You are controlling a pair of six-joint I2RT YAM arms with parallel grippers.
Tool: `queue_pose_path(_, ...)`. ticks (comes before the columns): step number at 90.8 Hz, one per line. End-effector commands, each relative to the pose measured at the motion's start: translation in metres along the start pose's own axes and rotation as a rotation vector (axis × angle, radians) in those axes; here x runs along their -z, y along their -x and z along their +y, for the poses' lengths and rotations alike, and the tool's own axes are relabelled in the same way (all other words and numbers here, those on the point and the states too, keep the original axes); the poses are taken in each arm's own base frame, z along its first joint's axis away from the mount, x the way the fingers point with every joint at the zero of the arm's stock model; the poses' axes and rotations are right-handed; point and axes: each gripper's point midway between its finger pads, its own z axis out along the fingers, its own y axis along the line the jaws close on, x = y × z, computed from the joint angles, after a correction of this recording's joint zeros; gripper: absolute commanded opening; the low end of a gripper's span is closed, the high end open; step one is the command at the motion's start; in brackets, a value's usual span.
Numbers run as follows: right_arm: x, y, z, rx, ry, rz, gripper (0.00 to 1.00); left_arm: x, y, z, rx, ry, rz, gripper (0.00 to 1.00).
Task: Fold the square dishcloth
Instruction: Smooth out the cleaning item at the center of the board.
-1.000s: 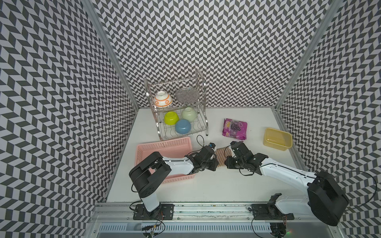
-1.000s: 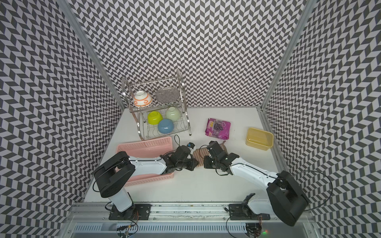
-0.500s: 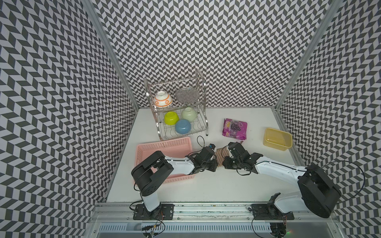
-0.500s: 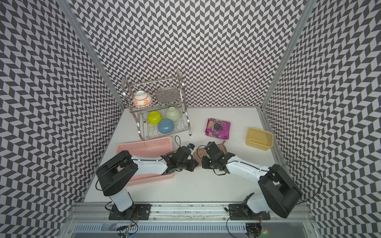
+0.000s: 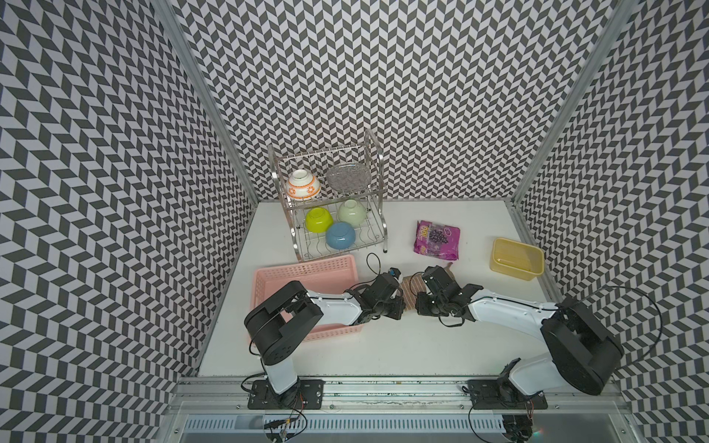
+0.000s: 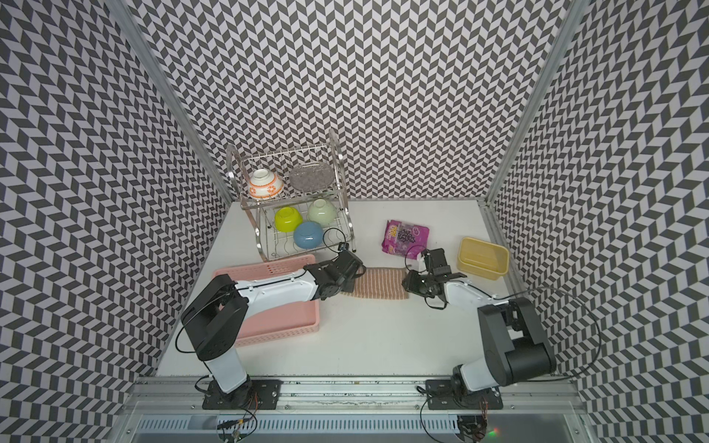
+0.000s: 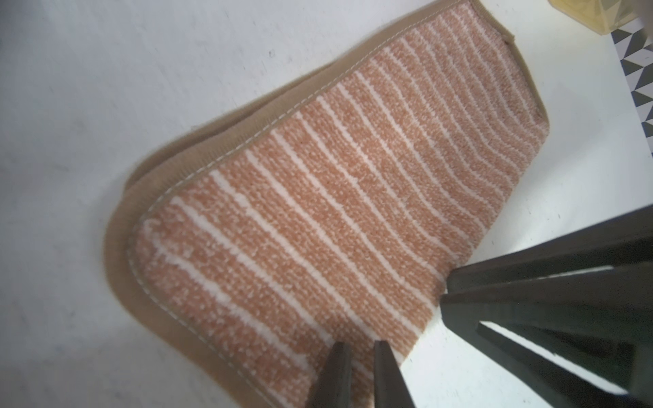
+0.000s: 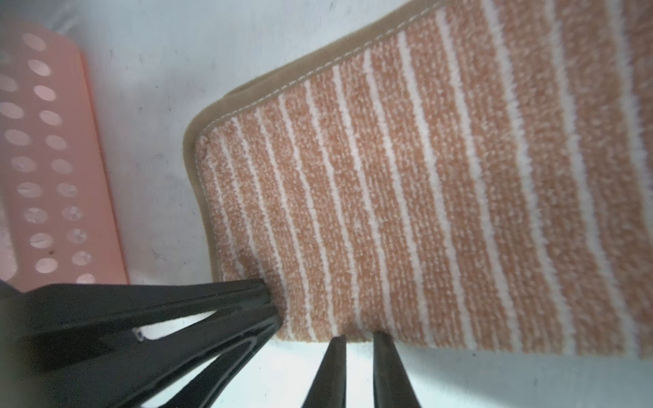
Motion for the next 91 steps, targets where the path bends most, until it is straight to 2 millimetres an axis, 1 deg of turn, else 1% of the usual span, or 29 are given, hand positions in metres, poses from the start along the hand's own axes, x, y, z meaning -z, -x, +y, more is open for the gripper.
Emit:
queue_pose_path(1, 0.013, 0.017, 0.02, 0.015, 0.063, -0.055, 0.17, -0.003, -0.003, 0.005, 0.003, 0.007, 0.004, 0.17)
queue_pose_path(11, 0.021, 0.023, 0.025, 0.018, 0.08, -0.081, 0.17, -0.004, -0.003, 0.005, 0.005, 0.007, 0.005, 0.17)
queue_pose_path(16, 0.021, 0.024, 0.025, 0.019, 0.075, -0.083, 0.17, -0.004, -0.003, 0.005, 0.004, 0.009, 0.005, 0.17)
queue_pose_path(28, 0.011, 0.024, 0.022, 0.019, 0.052, -0.066, 0.17, -0.003, -0.003, 0.005, 0.002, 0.011, 0.005, 0.17)
queue_pose_path(36, 0.005, 0.021, 0.019, 0.009, 0.036, -0.048, 0.17, -0.003, -0.003, 0.006, 0.002, 0.011, 0.005, 0.17)
queue_pose_path(47, 0.001, 0.017, 0.014, -0.005, 0.023, -0.04, 0.17, -0.002, -0.001, 0.005, 0.001, 0.01, -0.001, 0.17)
queue_pose_path(61, -0.001, 0.018, 0.003, -0.021, -0.019, -0.052, 0.17, -0.002, 0.001, 0.004, -0.001, 0.009, -0.005, 0.17)
queue_pose_path(80, -0.007, 0.021, -0.016, -0.05, -0.072, -0.059, 0.17, -0.004, -0.003, 0.008, 0.001, 0.018, 0.005, 0.17)
queue_pose_path(91, -0.006, 0.021, -0.024, -0.061, -0.079, -0.067, 0.17, -0.004, -0.003, 0.009, 0.0, 0.024, 0.005, 0.17)
